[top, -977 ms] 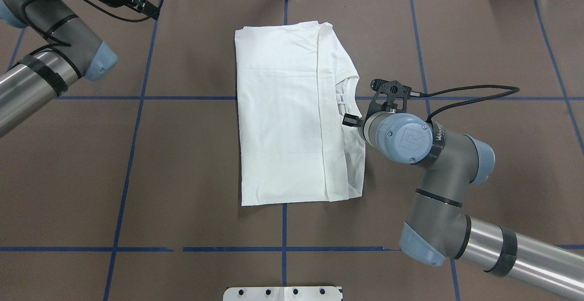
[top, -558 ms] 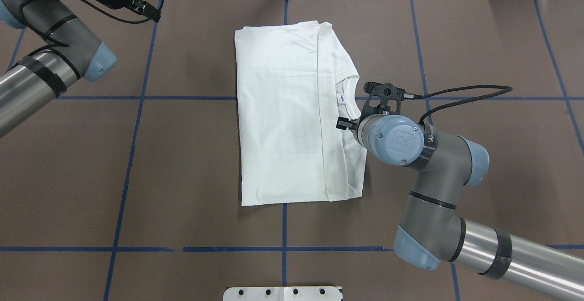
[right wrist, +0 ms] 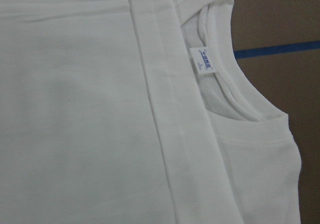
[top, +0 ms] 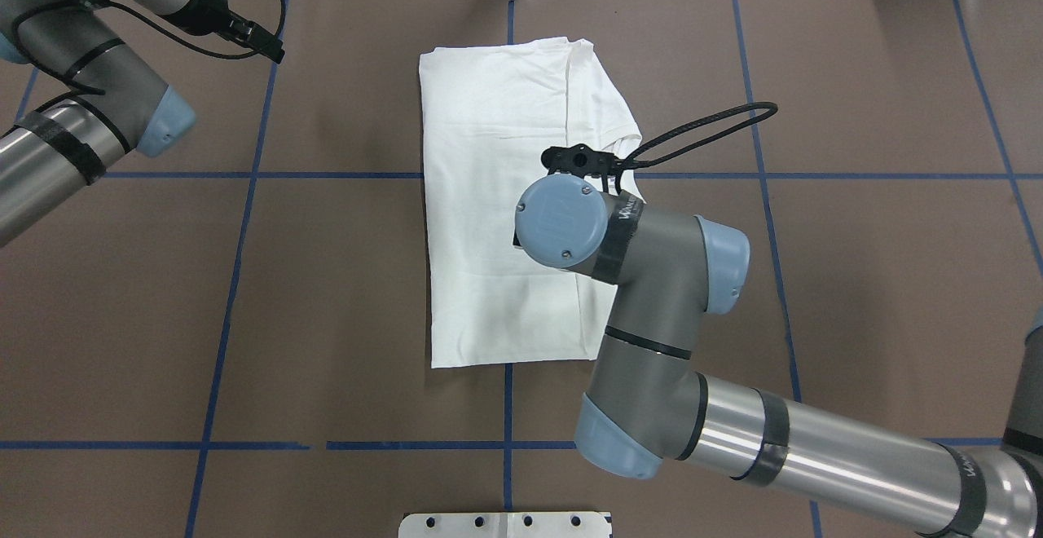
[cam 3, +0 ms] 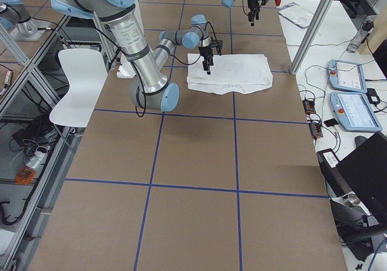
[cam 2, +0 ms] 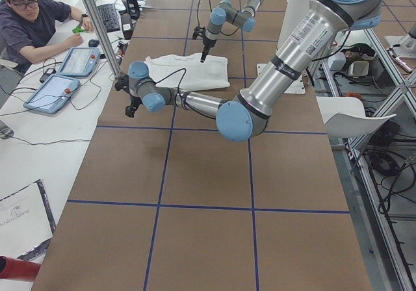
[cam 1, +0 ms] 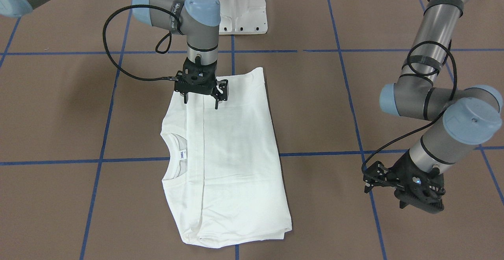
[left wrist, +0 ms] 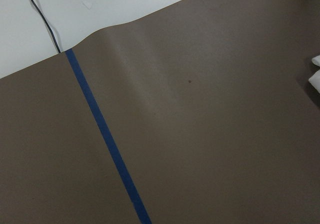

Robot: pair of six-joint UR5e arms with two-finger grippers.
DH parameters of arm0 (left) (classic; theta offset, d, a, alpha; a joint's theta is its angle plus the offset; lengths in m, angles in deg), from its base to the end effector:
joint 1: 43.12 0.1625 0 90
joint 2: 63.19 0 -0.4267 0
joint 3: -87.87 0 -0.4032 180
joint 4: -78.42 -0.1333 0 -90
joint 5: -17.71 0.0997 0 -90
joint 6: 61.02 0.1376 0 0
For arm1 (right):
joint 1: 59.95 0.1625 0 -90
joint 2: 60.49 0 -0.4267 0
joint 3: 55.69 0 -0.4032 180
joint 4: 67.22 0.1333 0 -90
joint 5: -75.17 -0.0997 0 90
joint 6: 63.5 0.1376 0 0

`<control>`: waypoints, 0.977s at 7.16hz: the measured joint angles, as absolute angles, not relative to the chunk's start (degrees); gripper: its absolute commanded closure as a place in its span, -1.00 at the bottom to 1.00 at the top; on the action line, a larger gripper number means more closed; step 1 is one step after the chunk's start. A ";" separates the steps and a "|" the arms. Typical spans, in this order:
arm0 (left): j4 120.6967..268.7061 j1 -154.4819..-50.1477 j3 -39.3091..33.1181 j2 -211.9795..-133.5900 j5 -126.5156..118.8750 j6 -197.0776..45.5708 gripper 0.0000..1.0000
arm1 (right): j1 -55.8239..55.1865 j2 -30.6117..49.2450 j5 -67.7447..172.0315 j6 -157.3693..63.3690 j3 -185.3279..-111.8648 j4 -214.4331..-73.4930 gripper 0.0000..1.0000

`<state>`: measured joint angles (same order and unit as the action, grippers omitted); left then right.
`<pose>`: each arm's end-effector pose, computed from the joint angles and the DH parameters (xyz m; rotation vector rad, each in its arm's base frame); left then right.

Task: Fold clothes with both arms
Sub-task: 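Open the right gripper and press it on the folded shirt, then raise the right gripper off the shirt and move it beside the shirt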

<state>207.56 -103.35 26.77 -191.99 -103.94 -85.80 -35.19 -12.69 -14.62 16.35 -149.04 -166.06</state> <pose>0.3533 -0.7407 0.4272 0.5045 0.8440 0.3162 -0.6079 -0.4277 0.2415 0.1961 -0.6118 0.2474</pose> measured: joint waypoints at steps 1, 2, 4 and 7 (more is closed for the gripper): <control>207.59 -103.38 26.68 -191.67 -103.99 -85.80 -1.00 | -35.69 -15.00 -15.05 13.74 -146.02 -168.65 -1.00; 207.61 -103.38 26.57 -191.37 -104.01 -85.81 -1.00 | -35.87 -16.15 -15.27 11.11 -144.20 -170.92 -1.00; 207.62 -103.34 26.47 -191.04 -104.02 -85.81 -1.00 | -35.94 -16.43 -15.43 6.11 -143.23 -174.31 -1.00; 207.70 -103.33 26.44 -190.96 -104.02 -85.79 -1.00 | -35.95 -15.47 -15.45 4.41 -143.06 -175.06 -1.00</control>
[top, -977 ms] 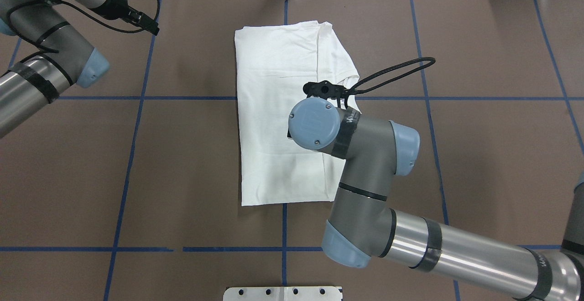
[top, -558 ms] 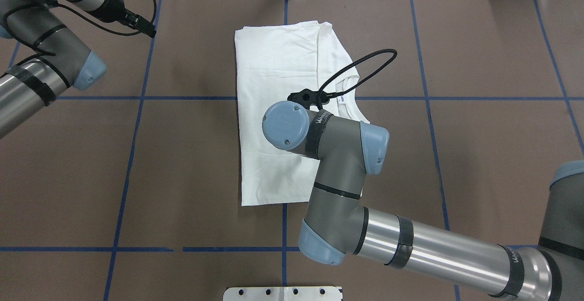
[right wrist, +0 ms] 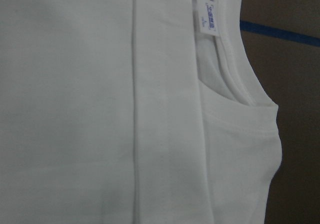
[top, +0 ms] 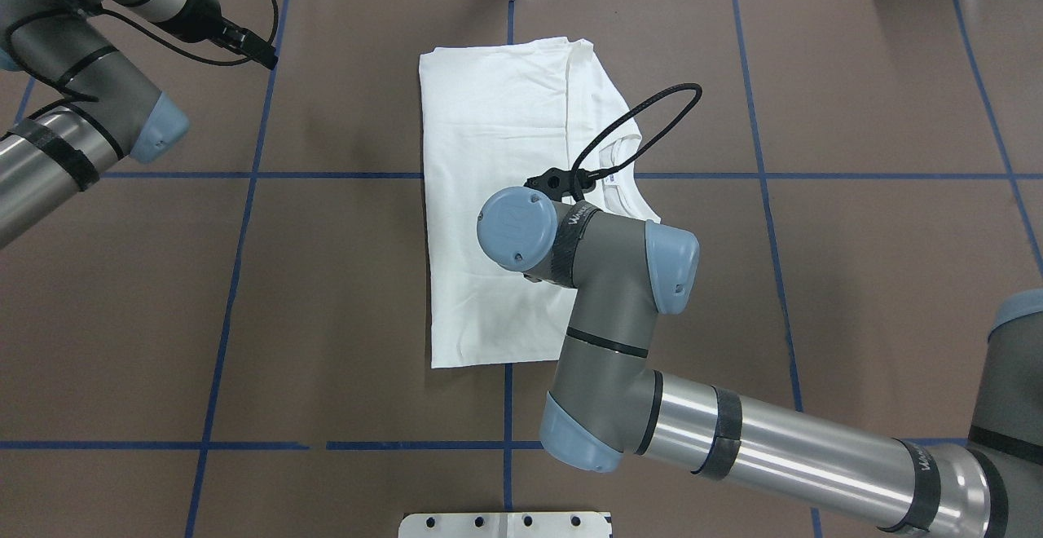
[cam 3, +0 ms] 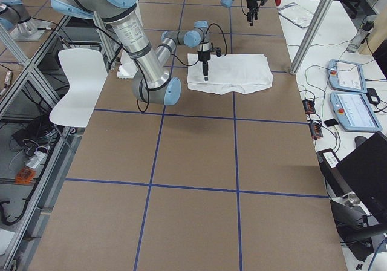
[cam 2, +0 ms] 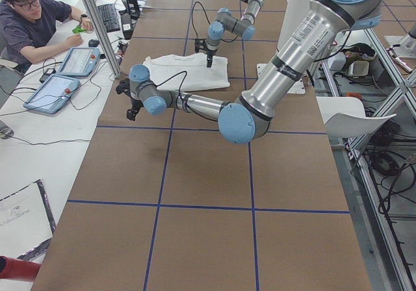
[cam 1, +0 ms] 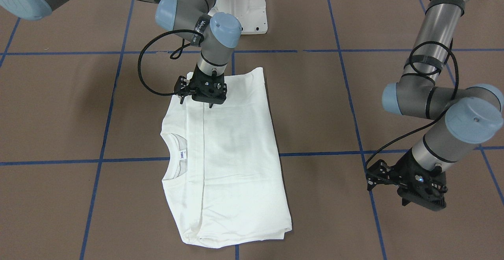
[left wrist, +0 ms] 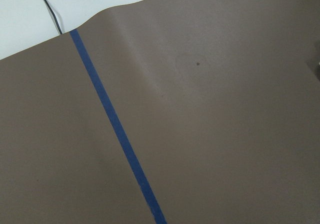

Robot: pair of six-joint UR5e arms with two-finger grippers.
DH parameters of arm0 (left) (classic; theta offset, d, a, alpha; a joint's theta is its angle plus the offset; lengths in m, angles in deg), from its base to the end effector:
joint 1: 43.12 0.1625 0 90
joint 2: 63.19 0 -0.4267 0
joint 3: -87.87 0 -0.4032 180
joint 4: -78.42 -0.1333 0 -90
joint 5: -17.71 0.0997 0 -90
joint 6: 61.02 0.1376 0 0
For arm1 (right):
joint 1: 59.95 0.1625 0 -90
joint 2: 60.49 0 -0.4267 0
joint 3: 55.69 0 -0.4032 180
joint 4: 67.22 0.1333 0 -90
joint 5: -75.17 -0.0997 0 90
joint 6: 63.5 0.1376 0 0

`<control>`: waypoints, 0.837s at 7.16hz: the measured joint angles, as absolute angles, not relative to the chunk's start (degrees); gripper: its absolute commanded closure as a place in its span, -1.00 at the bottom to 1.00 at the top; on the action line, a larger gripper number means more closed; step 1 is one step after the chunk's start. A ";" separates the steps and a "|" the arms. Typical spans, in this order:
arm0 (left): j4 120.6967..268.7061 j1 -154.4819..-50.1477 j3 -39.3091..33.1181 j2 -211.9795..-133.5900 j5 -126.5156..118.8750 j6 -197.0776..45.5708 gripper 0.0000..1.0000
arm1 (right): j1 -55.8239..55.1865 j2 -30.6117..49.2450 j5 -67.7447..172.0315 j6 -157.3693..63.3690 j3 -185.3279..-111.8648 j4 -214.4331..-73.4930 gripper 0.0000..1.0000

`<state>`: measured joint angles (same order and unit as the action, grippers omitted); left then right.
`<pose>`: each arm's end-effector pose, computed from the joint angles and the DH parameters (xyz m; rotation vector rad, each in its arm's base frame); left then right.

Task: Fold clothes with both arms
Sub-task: 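Raise the right gripper off the shirt and move it beside the shirt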

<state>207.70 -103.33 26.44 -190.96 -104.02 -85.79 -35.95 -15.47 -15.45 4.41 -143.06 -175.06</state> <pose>0.3511 -0.7359 0.4383 0.4949 0.8415 0.3147 -0.6292 -0.4244 0.2765 0.1577 -0.3978 0.0305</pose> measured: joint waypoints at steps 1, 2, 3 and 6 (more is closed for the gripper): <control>207.71 -103.32 26.44 -190.92 -104.02 -85.75 -1.00 | -35.96 -15.37 -15.45 4.35 -143.06 -175.37 -1.00; 207.79 -103.32 26.44 -190.91 -104.01 -85.75 -1.00 | -35.96 -15.31 -15.45 4.05 -143.06 -176.22 -1.00; 207.97 -103.32 26.44 -190.90 -104.02 -85.78 -1.00 | -35.99 -15.19 -15.45 3.56 -143.07 -177.03 -1.00; 208.14 -103.35 26.44 -190.89 -104.01 -85.83 -1.00 | -36.09 -14.55 -15.45 2.93 -143.32 -177.84 -1.00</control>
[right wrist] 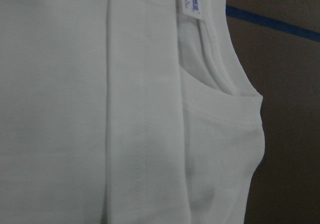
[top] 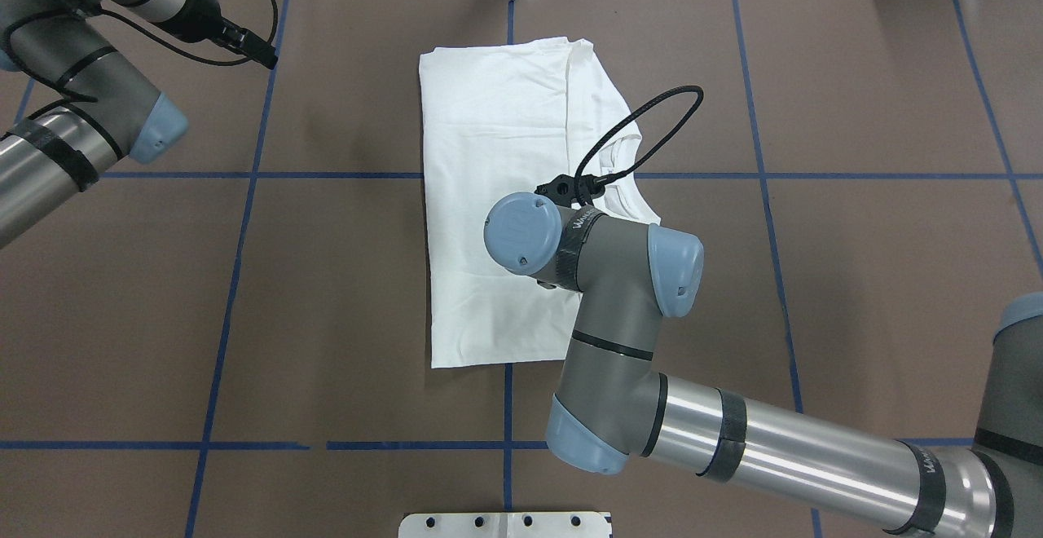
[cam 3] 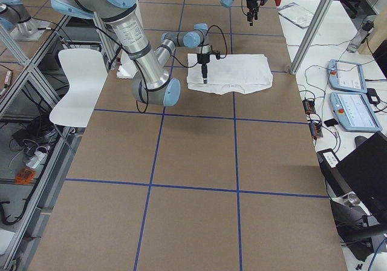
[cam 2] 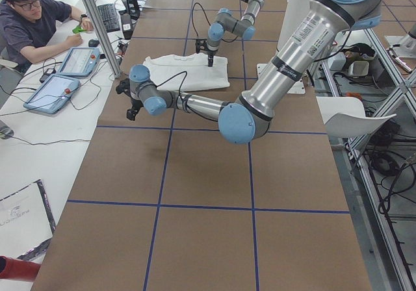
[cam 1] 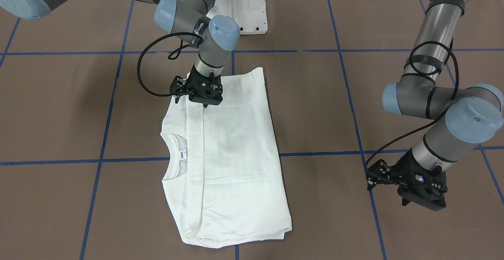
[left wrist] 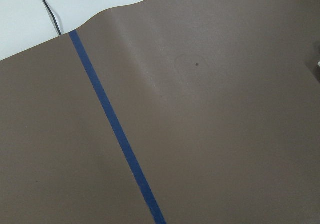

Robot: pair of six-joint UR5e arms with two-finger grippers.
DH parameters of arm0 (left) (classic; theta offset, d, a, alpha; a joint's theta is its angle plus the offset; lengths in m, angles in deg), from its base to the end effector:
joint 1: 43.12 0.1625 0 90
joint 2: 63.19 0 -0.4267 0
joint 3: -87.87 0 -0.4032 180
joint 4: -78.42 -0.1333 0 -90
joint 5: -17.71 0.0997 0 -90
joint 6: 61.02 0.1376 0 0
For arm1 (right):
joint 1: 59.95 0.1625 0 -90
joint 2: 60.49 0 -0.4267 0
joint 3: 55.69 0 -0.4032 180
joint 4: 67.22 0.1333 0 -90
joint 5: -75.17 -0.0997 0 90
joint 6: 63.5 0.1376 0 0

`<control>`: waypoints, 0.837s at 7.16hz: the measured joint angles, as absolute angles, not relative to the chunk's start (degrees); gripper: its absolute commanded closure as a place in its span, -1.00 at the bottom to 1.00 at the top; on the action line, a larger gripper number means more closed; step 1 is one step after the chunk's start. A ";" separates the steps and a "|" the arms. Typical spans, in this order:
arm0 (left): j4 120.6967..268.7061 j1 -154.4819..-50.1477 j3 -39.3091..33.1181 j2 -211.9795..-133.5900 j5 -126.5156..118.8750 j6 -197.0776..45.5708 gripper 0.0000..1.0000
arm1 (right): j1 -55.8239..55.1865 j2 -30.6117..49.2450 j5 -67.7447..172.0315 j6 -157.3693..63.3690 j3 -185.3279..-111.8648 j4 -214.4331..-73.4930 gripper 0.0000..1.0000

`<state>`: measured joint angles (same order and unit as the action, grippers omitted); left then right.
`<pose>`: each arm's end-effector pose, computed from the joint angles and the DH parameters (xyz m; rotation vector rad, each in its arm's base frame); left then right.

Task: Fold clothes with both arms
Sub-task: 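Raise the right gripper off the shirt and move it beside the shirt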

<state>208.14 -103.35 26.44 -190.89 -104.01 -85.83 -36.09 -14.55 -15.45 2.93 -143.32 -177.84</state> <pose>0.3506 -0.7358 0.4381 0.5007 0.8439 0.3154 -0.6237 -0.4200 0.2935 0.1381 -0.3410 0.0030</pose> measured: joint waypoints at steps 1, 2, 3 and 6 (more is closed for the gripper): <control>208.14 -103.36 26.36 -190.89 -104.01 -85.89 -1.00 | -36.05 -13.85 -15.45 1.83 -144.04 -178.65 -1.00; 208.15 -103.38 26.22 -190.89 -104.01 -85.99 -1.00 | -36.00 -12.74 -15.47 0.46 -145.56 -180.10 -1.00; 208.15 -103.40 25.98 -190.84 -104.02 -86.13 -1.00 | -35.90 -10.81 -15.49 -1.16 -148.65 -182.64 -1.00; 208.15 -103.48 25.06 -190.50 -104.09 -86.33 -1.00 | -35.42 -1.25 -15.45 -5.73 -159.78 -189.27 -1.00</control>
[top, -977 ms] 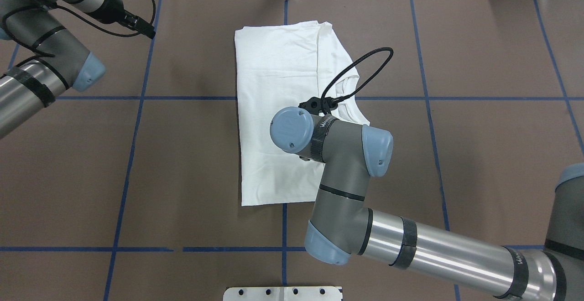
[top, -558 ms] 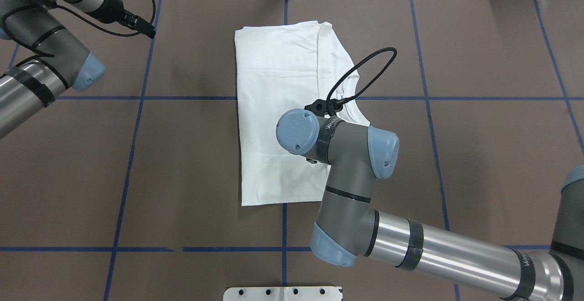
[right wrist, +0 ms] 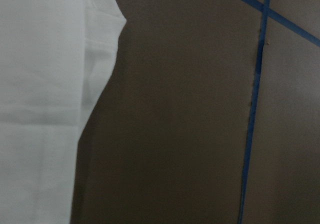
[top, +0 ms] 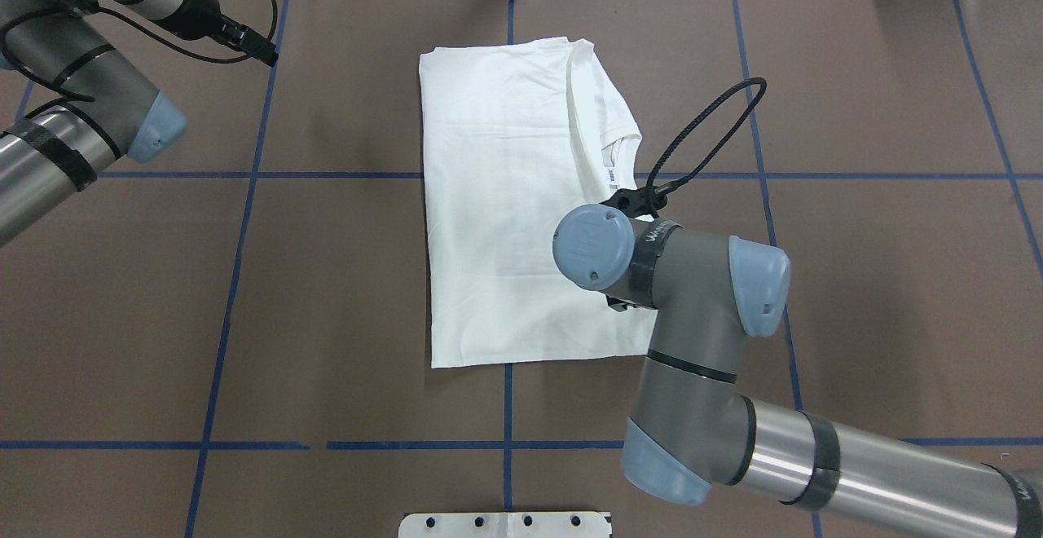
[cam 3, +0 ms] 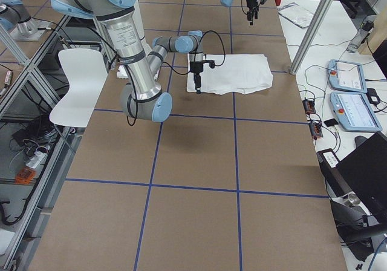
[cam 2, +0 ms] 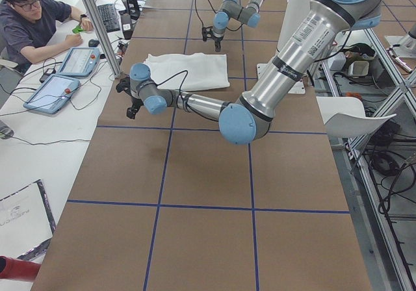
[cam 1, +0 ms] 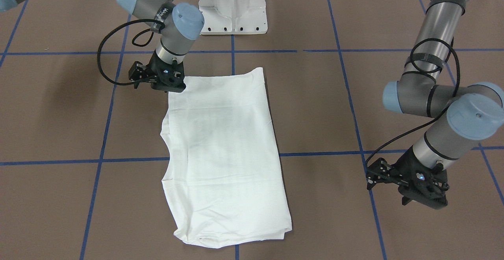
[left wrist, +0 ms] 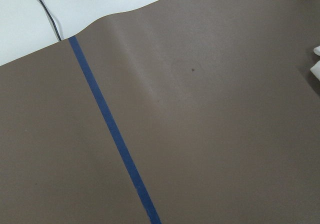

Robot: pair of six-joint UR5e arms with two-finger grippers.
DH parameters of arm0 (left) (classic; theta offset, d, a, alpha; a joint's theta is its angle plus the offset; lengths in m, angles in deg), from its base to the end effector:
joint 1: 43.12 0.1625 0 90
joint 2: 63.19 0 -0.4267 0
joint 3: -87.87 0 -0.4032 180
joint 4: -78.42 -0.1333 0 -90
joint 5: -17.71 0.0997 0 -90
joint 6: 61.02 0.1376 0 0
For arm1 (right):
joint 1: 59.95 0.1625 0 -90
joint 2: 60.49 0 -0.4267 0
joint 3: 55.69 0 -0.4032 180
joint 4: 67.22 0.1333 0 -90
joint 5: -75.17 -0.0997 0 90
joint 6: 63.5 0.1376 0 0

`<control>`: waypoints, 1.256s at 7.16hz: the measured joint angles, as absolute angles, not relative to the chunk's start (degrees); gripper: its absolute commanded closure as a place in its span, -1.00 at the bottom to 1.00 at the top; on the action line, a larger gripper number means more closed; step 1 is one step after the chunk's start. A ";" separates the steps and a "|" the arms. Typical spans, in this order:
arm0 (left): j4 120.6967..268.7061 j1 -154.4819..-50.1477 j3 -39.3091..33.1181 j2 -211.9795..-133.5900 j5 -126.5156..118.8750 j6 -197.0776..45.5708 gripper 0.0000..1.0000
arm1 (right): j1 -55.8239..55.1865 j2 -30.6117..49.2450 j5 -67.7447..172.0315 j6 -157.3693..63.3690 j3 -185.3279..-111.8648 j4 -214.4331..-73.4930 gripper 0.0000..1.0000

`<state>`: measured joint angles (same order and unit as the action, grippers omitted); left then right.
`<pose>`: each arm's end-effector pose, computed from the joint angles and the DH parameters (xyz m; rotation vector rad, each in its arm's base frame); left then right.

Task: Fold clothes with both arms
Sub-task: 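Raise the right gripper off the shirt and move it beside the shirt, then lower the left gripper to the shirt's near corner while the right gripper waits beside it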

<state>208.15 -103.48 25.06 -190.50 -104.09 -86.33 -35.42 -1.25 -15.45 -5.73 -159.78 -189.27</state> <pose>0.3474 -0.7334 0.4302 0.5129 0.8529 0.3105 -0.5200 -0.3822 0.3569 0.0968 -0.2018 -0.1350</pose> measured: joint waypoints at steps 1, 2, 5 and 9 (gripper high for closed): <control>208.15 -103.49 24.55 -190.15 -104.10 -86.36 -1.00 | -35.02 0.67 -15.31 -7.04 -160.97 -189.50 -1.00; 208.13 -103.50 23.65 -189.55 -104.18 -86.44 -1.00 | -34.44 2.12 -15.24 -7.75 -161.56 -189.37 -1.00; 207.95 -103.35 21.01 -189.06 -105.12 -89.29 -1.00 | -27.91 4.44 -21.34 -7.51 -162.45 -175.58 -1.00; 207.52 -98.89 6.12 -183.17 -106.59 -104.26 -1.00 | -24.22 20.88 -28.11 3.66 -162.92 -136.07 -1.00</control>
